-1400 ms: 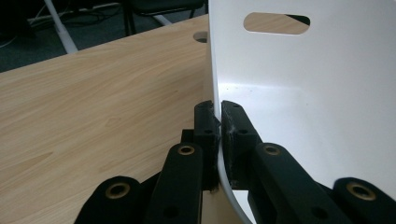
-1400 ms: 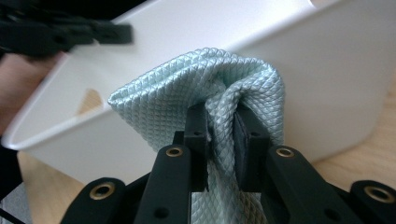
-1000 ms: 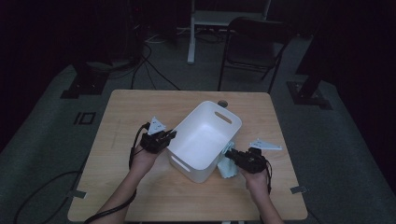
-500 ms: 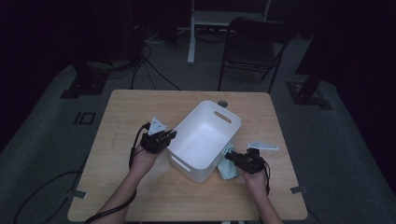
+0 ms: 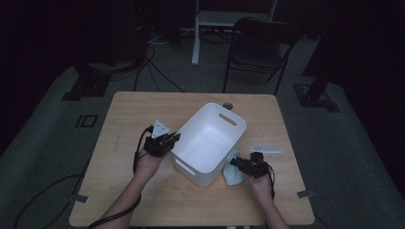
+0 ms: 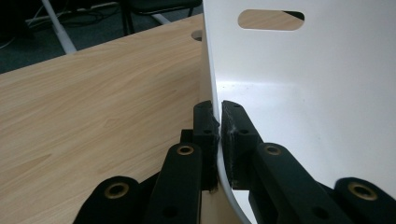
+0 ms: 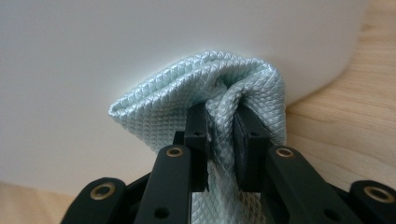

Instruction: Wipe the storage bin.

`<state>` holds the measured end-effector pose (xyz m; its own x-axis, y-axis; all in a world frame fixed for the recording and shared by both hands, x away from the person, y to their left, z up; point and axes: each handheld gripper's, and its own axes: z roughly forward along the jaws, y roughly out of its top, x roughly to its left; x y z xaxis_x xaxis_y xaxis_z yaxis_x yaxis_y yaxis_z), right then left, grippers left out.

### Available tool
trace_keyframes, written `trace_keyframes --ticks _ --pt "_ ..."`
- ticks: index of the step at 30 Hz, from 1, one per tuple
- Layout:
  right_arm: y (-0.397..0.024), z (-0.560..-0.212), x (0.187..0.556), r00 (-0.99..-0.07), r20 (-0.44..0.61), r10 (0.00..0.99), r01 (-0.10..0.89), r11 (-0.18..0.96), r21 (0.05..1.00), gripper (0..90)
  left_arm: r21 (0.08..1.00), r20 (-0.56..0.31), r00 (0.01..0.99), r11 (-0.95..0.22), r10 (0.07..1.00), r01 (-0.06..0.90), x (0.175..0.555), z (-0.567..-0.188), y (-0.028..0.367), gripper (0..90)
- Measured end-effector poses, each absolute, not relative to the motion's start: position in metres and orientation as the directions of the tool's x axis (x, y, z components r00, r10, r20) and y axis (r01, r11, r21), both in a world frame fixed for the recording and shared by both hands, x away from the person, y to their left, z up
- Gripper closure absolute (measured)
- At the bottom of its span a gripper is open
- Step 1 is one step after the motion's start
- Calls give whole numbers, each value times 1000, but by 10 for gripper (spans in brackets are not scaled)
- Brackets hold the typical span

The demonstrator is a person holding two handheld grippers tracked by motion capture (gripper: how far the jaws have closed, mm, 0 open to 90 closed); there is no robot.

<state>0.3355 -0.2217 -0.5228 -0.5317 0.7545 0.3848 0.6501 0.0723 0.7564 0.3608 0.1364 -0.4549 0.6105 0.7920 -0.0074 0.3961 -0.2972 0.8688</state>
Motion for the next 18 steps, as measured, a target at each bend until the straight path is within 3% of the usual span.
trace_keyframes --ticks 11,18 --pt "-210 -478 304 -651 362 667 535 64 843 777 865 -5 618 -306 786 397 361 -454 135 853" --pt "-208 -484 305 -647 341 682 524 73 849 779 865 -6 633 -314 774 392 362 -454 136 851"
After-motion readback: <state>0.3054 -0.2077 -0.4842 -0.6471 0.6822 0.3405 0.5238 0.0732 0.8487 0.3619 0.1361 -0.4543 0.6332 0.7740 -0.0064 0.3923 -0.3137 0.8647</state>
